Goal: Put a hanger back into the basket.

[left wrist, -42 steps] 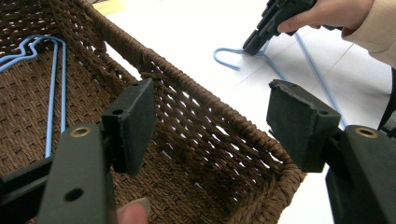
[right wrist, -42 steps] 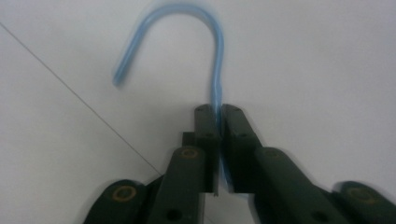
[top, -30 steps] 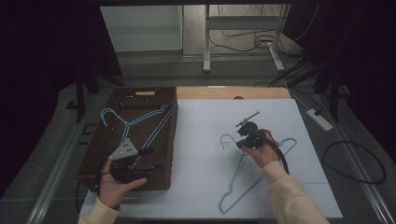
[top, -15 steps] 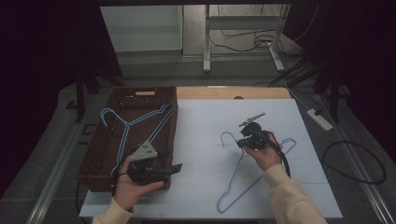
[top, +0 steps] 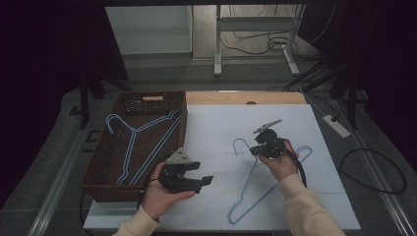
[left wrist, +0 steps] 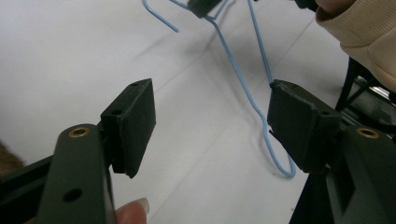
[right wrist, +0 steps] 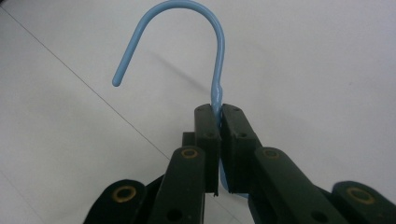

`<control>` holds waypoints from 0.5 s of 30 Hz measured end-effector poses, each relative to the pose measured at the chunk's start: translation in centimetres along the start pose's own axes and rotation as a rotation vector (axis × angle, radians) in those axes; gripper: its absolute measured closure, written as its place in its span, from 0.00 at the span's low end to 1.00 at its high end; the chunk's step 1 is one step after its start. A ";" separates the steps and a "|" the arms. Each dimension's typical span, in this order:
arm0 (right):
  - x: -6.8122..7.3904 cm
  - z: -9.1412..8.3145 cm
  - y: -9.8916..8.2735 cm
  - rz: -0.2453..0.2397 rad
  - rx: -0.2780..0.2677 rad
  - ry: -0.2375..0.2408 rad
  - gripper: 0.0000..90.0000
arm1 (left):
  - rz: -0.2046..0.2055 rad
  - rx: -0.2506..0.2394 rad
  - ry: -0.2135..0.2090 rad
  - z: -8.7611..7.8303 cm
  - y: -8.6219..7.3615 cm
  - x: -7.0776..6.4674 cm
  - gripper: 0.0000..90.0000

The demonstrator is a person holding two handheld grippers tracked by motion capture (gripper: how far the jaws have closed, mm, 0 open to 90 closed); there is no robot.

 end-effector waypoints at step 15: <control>0.1 -0.3 0.1 0.001 -0.021 -0.001 0.96 | 0.000 0.093 -0.040 5.0 0.5 -1.7 0.34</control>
Point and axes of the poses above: each handheld gripper's, and its own axes: z roughly forward along the jaws, y roughly out of its top, x roughly to its left, the point moved 10 cm from there along z, roughly forward along the jaws, and after that the axes turned 2 degrees about x, right-handed, at the moved point
